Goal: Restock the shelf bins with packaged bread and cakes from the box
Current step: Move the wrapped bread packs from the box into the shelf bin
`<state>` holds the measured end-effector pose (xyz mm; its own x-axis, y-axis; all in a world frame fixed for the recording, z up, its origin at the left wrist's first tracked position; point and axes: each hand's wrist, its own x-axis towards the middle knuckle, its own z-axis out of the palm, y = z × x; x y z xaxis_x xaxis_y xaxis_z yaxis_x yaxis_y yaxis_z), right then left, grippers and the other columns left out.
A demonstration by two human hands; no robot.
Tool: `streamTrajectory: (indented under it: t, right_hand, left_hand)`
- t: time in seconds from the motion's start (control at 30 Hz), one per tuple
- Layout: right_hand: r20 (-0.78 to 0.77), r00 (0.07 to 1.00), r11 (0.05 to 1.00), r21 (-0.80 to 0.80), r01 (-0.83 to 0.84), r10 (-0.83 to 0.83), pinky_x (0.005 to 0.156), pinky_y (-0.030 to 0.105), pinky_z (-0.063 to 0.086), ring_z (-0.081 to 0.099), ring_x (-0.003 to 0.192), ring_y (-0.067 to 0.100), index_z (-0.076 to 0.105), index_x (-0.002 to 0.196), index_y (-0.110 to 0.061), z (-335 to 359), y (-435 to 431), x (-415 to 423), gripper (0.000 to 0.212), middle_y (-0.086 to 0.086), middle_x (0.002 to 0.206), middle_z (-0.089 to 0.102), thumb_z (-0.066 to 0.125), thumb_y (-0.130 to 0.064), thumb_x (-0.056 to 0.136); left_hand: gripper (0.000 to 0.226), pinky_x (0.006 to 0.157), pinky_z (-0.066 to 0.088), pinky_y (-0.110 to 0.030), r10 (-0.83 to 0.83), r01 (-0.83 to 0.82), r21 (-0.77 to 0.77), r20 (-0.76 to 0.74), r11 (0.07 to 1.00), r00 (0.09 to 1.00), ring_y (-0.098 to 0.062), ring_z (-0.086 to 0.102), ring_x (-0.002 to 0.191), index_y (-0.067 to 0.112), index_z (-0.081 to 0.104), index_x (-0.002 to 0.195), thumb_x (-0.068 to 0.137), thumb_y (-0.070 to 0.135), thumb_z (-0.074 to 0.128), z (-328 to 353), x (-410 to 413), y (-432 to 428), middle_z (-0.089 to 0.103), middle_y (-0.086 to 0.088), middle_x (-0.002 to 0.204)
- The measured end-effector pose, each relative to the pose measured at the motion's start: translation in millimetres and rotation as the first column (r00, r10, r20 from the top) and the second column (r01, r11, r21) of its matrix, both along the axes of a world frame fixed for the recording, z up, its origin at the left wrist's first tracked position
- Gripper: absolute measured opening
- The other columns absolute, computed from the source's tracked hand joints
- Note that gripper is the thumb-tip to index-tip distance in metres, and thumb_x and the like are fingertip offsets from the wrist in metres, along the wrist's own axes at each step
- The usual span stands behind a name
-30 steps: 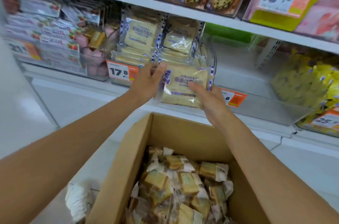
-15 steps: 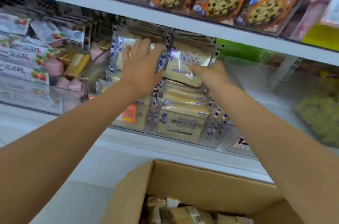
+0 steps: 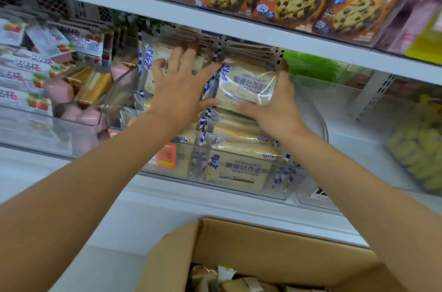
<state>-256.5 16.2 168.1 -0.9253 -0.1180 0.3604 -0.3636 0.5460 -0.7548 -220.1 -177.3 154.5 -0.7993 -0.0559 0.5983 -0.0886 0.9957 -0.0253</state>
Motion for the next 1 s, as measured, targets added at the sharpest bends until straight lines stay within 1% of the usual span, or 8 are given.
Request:
streamTrajectory:
  t: [0.17, 0.27, 0.43, 0.53, 0.63, 0.7, 0.83, 1.0]
  right_hand:
    - [0.028, 0.999, 0.987, 0.156, -0.032, 0.028, 0.082, 0.004, 0.035, 0.029, 0.143, 0.022, -0.005, 0.154, -0.036, 6, 2, -20, 0.117, 0.008, 0.159, 0.015, 0.082, -0.020, 0.077]
    - [0.035, 0.998, 0.980, 0.188, -0.058, 0.052, 0.108, 0.028, 0.030, 0.023, 0.145, 0.023, -0.010, 0.154, -0.035, 2, 3, -21, 0.124, 0.006, 0.160, 0.014, 0.084, -0.024, 0.074]
    - [0.077, 0.996, 0.980, 0.194, -0.048, 0.033, 0.117, 0.035, 0.019, 0.004, 0.150, 0.025, -0.009, 0.152, -0.039, 8, 13, 1, 0.126, 0.012, 0.161, -0.005, 0.087, -0.028, 0.070]
    - [0.070, 0.997, 0.929, 0.368, -0.039, 0.014, 0.117, 0.030, 0.017, 0.001, 0.150, 0.026, 0.010, 0.155, -0.030, 13, 21, 29, 0.105, 0.011, 0.162, -0.003, 0.081, -0.029, 0.078]
    - [-0.154, 0.986, 0.911, 0.412, 0.000, 0.070, 0.106, 0.031, 0.034, 0.036, 0.134, 0.030, 0.056, 0.132, -0.013, 4, 41, 67, 0.054, 0.015, 0.139, 0.043, 0.071, -0.016, 0.081]
    - [-0.234, 0.966, 0.902, 0.431, 0.005, 0.107, 0.088, 0.035, 0.046, 0.052, 0.114, 0.029, 0.067, 0.109, -0.011, -13, 61, 99, 0.028, 0.011, 0.116, 0.055, 0.065, -0.010, 0.080]
    - [0.103, 0.977, 0.805, 0.554, -0.213, 0.187, 0.081, 0.031, 0.045, 0.057, 0.104, 0.024, 0.063, 0.112, -0.017, -76, 124, 167, 0.024, 0.005, 0.118, 0.057, 0.062, -0.015, 0.088]
    - [0.632, 0.772, 0.725, 0.504, -0.469, 0.060, 0.089, 0.031, 0.050, 0.058, 0.111, 0.019, 0.065, 0.112, -0.027, -194, 230, 232, 0.025, -0.002, 0.119, 0.062, 0.067, -0.021, 0.088]
  left_hand:
    - [0.065, 0.115, 0.013, -0.054, -0.032, 0.029, 0.052, 0.068, 0.998, 0.997, -0.032, 0.009, 0.148, 0.043, 0.033, 0.146, 0.087, 0.063, 0.052, 3, 1, 0, 0.020, -0.014, 0.157]
    - [0.059, 0.116, 0.010, -0.051, -0.082, 0.072, 0.114, 0.084, 0.991, 0.993, -0.031, 0.005, 0.149, 0.043, 0.036, 0.146, 0.091, 0.057, 0.053, 5, 4, -2, 0.017, -0.014, 0.159]
    - [0.050, 0.117, 0.014, -0.053, -0.136, 0.109, 0.250, 0.094, 0.962, 0.986, -0.028, 0.002, 0.150, 0.033, 0.048, 0.141, 0.094, 0.045, 0.058, 13, 25, 3, 0.014, -0.011, 0.162]
    - [0.036, 0.105, 0.031, -0.047, -0.135, 0.118, 0.298, 0.038, 0.947, 0.990, -0.030, 0.029, 0.137, 0.024, 0.061, 0.122, 0.091, 0.040, 0.064, 13, 51, 24, 0.041, -0.010, 0.146]
    - [0.023, 0.088, 0.041, -0.039, -0.208, 0.177, 0.358, 0.050, 0.917, 0.977, -0.028, 0.050, 0.110, 0.021, 0.065, 0.104, 0.088, 0.038, 0.067, 0, 88, 59, 0.058, -0.007, 0.114]
    - [0.022, 0.083, 0.045, -0.038, -0.289, 0.210, 0.458, 0.109, 0.864, 0.951, -0.024, 0.054, 0.100, 0.018, 0.064, 0.100, 0.088, 0.036, 0.068, -17, 117, 83, 0.059, -0.005, 0.104]
    - [0.021, 0.084, 0.046, -0.034, -0.412, 0.096, 0.640, 0.366, 0.762, 0.834, -0.016, 0.055, 0.089, 0.022, 0.062, 0.099, 0.089, 0.040, 0.067, -72, 180, 121, 0.057, 0.003, 0.101]
    - [0.014, 0.070, 0.043, -0.022, -0.490, -0.033, 0.656, 0.595, 0.754, 0.637, -0.008, 0.059, 0.090, 0.025, 0.064, 0.094, 0.089, 0.038, 0.067, -156, 238, 152, 0.060, 0.012, 0.095]
